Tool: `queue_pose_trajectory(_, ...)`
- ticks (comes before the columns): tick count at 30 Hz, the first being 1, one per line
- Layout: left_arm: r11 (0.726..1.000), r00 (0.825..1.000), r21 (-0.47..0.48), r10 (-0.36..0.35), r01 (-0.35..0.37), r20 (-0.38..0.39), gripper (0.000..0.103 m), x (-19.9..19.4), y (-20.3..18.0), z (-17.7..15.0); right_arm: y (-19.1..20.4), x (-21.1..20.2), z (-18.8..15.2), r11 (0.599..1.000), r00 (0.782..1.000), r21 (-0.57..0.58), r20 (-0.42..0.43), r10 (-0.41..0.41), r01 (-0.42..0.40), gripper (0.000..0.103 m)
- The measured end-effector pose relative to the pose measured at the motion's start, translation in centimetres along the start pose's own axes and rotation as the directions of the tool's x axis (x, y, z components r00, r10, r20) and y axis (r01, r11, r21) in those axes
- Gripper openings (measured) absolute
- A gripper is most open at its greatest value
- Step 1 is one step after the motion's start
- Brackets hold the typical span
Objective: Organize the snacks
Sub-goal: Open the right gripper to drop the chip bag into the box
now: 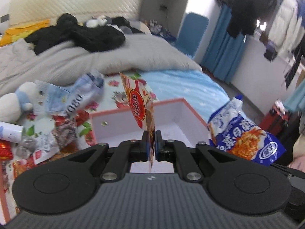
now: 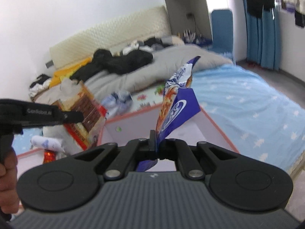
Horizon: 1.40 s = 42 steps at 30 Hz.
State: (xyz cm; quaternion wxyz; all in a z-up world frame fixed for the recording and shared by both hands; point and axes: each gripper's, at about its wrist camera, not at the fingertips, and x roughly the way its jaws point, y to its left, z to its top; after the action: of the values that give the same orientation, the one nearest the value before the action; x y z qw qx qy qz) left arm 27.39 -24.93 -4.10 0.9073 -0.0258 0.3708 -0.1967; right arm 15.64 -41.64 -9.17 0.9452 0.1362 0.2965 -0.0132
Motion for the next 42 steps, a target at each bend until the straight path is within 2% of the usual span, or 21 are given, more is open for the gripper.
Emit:
queue_pose_trajectory(8,1.000,0.986,-0.006,-0.010,0.009,-0.164,0.006,8.3,0.3,-2.2,-2.6,4.8,-2.6,0.999,0.991,0.023,-0.131,-0.020,0.023,0.004)
queue_pose_trajectory(12,1.000,0.980,0.005,-0.006,0.007,-0.198,0.007,10.2,0.3,-2.8,-3.2,6.5,-4.0,0.999,0.980,0.021,-0.195,-0.027,0.032,0.004)
queue_pose_trajectory(17,1.000,0.974,0.009,0.009,-0.007,-0.227,0.009,10.4,0.8,-2.9,-3.2,7.3,-4.7,1.000,0.971,0.011,-0.237,-0.022,0.025,0.009)
queue_pose_trajectory(19,1.000,0.975,0.011,0.008,-0.006,-0.223,0.020,9.6,1.0,-2.8,-3.3,7.4,-4.7,0.999,0.968,0.011,-0.248,-0.029,0.032,0.020)
queue_pose_trajectory(21,1.000,0.977,0.015,0.012,-0.009,-0.215,0.033,8.7,1.3,-2.7,-3.4,7.1,-4.7,0.999,0.971,0.008,-0.238,-0.029,0.032,0.062)
queue_pose_trajectory(22,1.000,0.980,0.014,0.013,-0.010,-0.200,0.039,8.0,1.3,-2.5,-3.4,6.8,-4.6,1.000,0.974,0.010,-0.225,-0.025,0.028,0.066)
queue_pose_trajectory(24,1.000,0.986,0.016,0.020,-0.018,-0.168,0.045,6.5,1.5,-2.3,-3.5,6.0,-4.6,1.000,0.979,0.013,-0.205,-0.013,0.016,0.065)
queue_pose_trajectory(32,0.998,0.998,0.055,0.027,-0.024,-0.055,0.047,-1.2,1.1,-1.6,-1.6,1.0,-3.4,1.000,0.994,0.022,-0.111,0.014,-0.012,0.065)
queue_pose_trajectory(37,0.998,0.999,0.046,0.035,-0.036,0.023,0.047,-6.2,1.6,-2.0,0.4,-2.6,-2.8,0.999,0.999,0.018,-0.019,0.039,-0.039,0.065)
queue_pose_trajectory(42,0.998,0.996,0.035,0.042,-0.045,0.080,0.047,-10.7,2.6,-2.7,2.5,-5.0,-2.9,0.998,0.998,0.008,0.018,0.067,-0.068,0.065)
